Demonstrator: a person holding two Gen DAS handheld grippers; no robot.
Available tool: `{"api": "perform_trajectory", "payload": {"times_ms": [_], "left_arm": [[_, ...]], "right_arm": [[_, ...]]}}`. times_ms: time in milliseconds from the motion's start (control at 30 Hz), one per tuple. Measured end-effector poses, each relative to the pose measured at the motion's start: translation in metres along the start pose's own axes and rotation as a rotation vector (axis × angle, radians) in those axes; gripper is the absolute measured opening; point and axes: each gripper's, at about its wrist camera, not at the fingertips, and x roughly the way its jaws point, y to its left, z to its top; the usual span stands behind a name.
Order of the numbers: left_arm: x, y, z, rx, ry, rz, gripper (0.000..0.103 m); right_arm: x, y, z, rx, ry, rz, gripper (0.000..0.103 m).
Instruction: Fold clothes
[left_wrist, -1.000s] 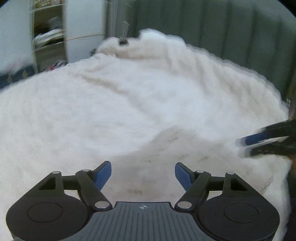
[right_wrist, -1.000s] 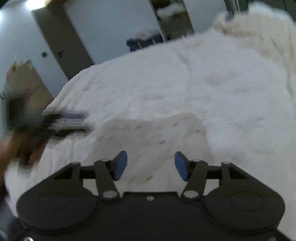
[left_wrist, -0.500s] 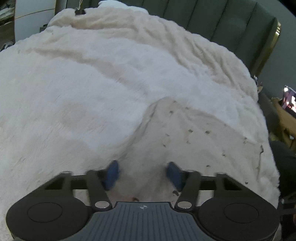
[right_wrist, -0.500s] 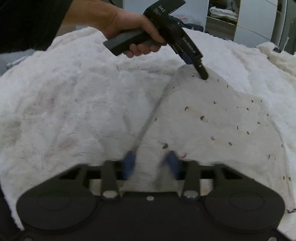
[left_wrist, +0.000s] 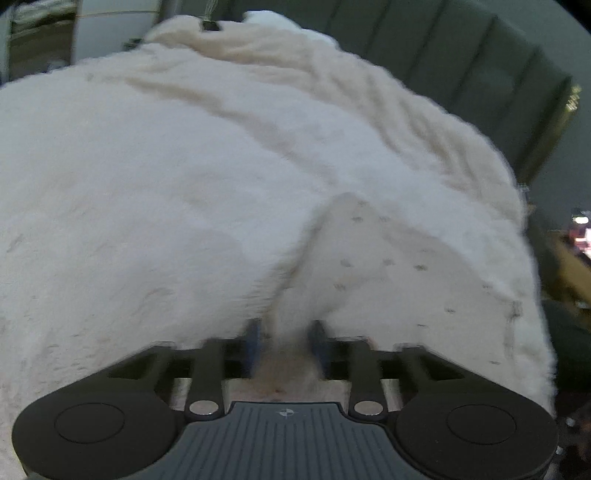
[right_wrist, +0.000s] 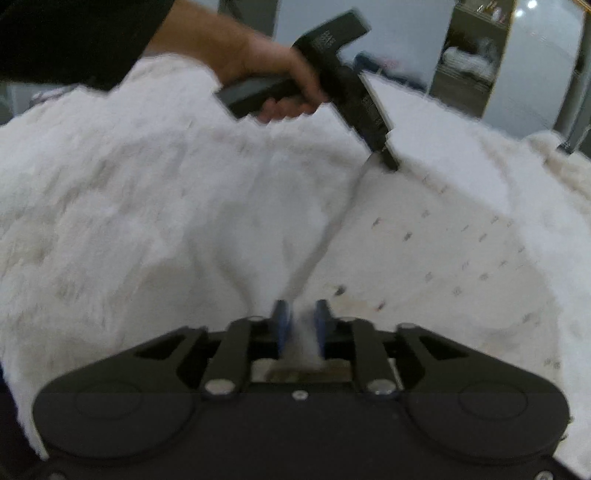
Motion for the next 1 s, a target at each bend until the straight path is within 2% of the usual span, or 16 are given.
{"api": "perform_trajectory", "payload": {"times_ms": [33,67,100,167,200,233,300,367,433,567,633,700,733,800,867,1000], "left_arm": [[-0.003,-0.002,0.000,-0.006,-0.030,0.002,0.060],[-0.019,-0.004,0.003,-0.055,-0.128,-0.035,0.062],[-0.029,-0.006,0.004,-0.107,-0.206,-0.102,0.064],[-0.034,-0.018,0.003,-0.158,-0.289,-0.242,0.074],[-0.030,-0.031,0.000,-0.159,-0.309,-0.307,0.074],[-0.018,-0.041,-0.006,-0.135,-0.275,-0.316,0.074],[0.005,-0.060,-0.017,-0.084,-0.200,-0.323,0.074],[0.034,-0.064,-0.035,-0.065,-0.126,-0.226,0.066],[0.045,-0.064,-0.049,-0.026,-0.182,-0.169,0.062],[0.047,-0.060,-0.040,-0.005,-0.211,-0.128,0.054],[0.047,-0.055,-0.029,0.002,-0.205,-0.097,0.055],[0.029,-0.048,-0.010,-0.044,-0.252,0.046,0.060],[0.022,-0.044,-0.007,-0.074,-0.284,0.060,0.063],[-0.014,-0.024,-0.005,-0.239,-0.442,-0.022,0.076],[-0.032,-0.017,-0.006,-0.317,-0.475,-0.103,0.078],[-0.037,-0.032,-0.016,-0.217,-0.309,-0.125,0.077]], "right_arm": [[-0.009,-0.007,0.002,0.018,-0.027,0.013,0.024],[-0.023,-0.020,0.006,0.059,-0.085,0.028,0.029],[-0.033,-0.034,0.011,0.112,-0.143,0.031,0.041],[-0.042,-0.062,0.021,0.221,-0.239,0.011,0.049],[-0.043,-0.071,0.024,0.256,-0.270,0.000,0.049],[-0.035,-0.078,0.025,0.275,-0.283,-0.028,0.049],[-0.008,-0.090,0.019,0.302,-0.276,-0.064,0.039],[0.027,-0.096,0.000,0.350,-0.166,-0.058,0.027],[0.036,-0.087,-0.016,0.328,-0.122,-0.046,0.024],[0.025,-0.042,-0.046,0.062,-0.062,-0.078,0.024],[0.014,-0.032,-0.051,-0.020,-0.045,-0.070,0.025],[-0.006,-0.034,-0.047,-0.070,-0.043,-0.028,0.025],[-0.018,-0.041,-0.041,-0.049,-0.076,0.000,0.025],[-0.034,-0.052,-0.028,-0.009,-0.161,0.046,0.027],[-0.038,-0.062,-0.006,0.037,-0.257,0.087,0.029],[0.001,-0.078,0.019,0.039,-0.286,0.165,0.026]]}}
